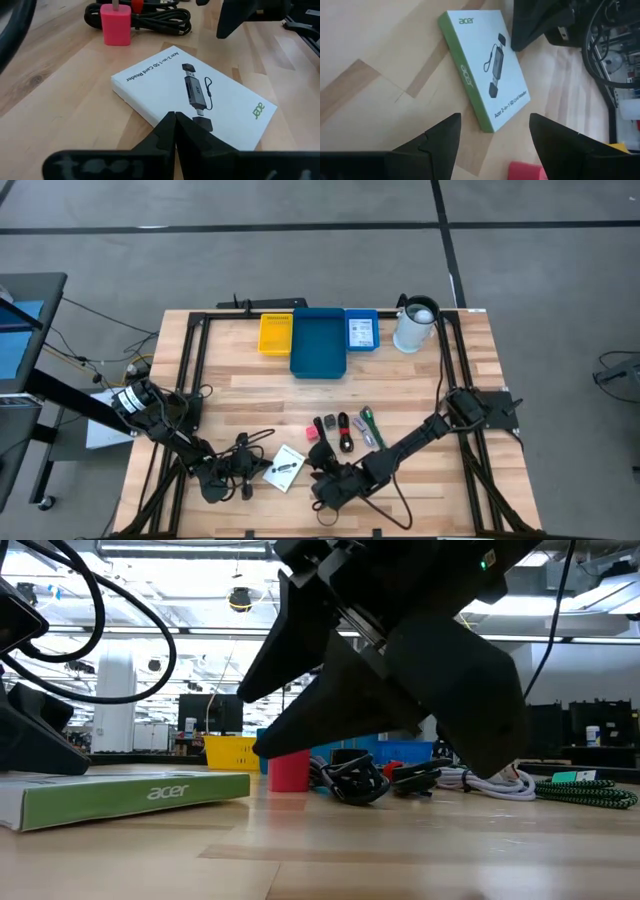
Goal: Pick and place items into bin
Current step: Put the white card reader box into the blue bin
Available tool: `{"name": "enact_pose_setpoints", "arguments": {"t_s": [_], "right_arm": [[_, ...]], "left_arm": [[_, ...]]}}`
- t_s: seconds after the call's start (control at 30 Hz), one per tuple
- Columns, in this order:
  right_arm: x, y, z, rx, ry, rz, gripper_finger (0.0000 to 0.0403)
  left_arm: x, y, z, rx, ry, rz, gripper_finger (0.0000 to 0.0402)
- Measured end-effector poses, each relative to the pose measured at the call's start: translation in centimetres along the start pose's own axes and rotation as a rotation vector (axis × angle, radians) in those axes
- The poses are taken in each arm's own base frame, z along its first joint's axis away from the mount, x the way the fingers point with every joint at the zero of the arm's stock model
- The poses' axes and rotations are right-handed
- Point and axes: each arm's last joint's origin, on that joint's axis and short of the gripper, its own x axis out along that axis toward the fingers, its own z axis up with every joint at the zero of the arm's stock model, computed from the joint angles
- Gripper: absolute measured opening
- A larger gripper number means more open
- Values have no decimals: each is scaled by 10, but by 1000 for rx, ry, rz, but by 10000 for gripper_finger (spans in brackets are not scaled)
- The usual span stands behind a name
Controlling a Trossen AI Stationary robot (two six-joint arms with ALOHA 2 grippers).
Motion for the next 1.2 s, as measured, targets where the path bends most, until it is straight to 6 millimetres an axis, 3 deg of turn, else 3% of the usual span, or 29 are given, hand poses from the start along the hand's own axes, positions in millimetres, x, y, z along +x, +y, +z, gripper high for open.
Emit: {"name": "enact_pose_setpoints", "arguments": {"t_s": [1.2], "right_arm": [[6, -10, 0, -5, -48, 14, 233]], "left_arm": [[0, 2, -1, -5, 2, 19, 0]]}}
